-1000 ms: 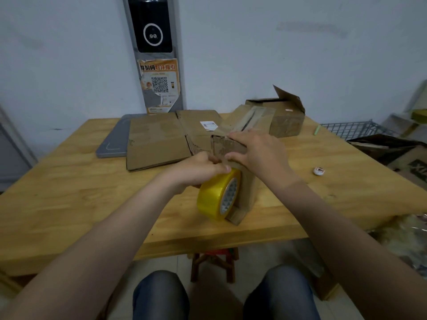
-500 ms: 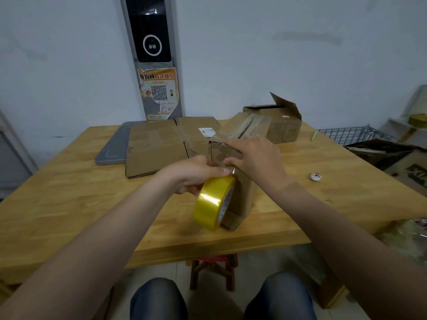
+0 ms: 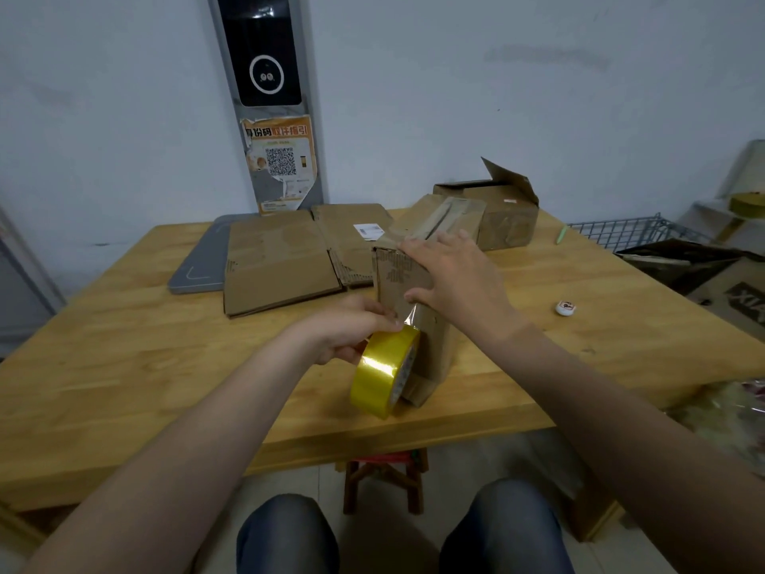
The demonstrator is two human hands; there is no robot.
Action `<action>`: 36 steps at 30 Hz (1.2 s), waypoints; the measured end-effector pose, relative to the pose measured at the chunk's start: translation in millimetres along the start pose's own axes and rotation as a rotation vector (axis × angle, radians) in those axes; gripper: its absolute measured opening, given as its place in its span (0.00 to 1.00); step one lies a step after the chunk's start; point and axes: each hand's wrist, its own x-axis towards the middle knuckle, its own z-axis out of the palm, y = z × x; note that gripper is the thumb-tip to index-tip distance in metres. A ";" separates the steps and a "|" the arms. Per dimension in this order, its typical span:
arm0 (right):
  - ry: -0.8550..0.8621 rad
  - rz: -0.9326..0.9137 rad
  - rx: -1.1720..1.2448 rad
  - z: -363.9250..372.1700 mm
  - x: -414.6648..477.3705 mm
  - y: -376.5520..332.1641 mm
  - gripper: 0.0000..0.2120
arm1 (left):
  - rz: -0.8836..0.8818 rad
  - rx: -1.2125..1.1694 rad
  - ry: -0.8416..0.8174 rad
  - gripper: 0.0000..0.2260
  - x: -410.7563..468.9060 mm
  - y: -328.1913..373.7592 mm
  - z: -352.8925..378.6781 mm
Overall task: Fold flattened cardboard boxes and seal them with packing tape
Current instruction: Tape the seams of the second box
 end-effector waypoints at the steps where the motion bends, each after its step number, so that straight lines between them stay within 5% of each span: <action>1: 0.011 -0.008 -0.009 1.0 -0.6 0.5 0.37 | 0.010 -0.009 0.001 0.14 0.0 -0.6 1.2; 8: 0.135 0.017 0.074 -12.1 -16.5 10.1 0.30 | 0.033 -0.028 0.017 0.18 3.3 -1.0 5.2; 16: 0.247 0.378 0.377 -1.7 -78.5 94.8 0.21 | -0.004 0.021 0.041 0.13 4.1 6.7 12.6; 26: -0.453 0.700 0.247 80.1 -94.7 208.3 0.24 | -0.083 0.064 0.103 0.13 0.3 16.4 20.5; 32: -0.589 0.727 0.235 123.8 -87.8 251.7 0.26 | -0.109 0.065 0.128 0.13 1.6 17.5 20.3; 36: -0.480 0.685 0.279 120.2 -94.1 237.3 0.24 | -0.121 0.072 0.144 0.13 2.4 16.0 18.0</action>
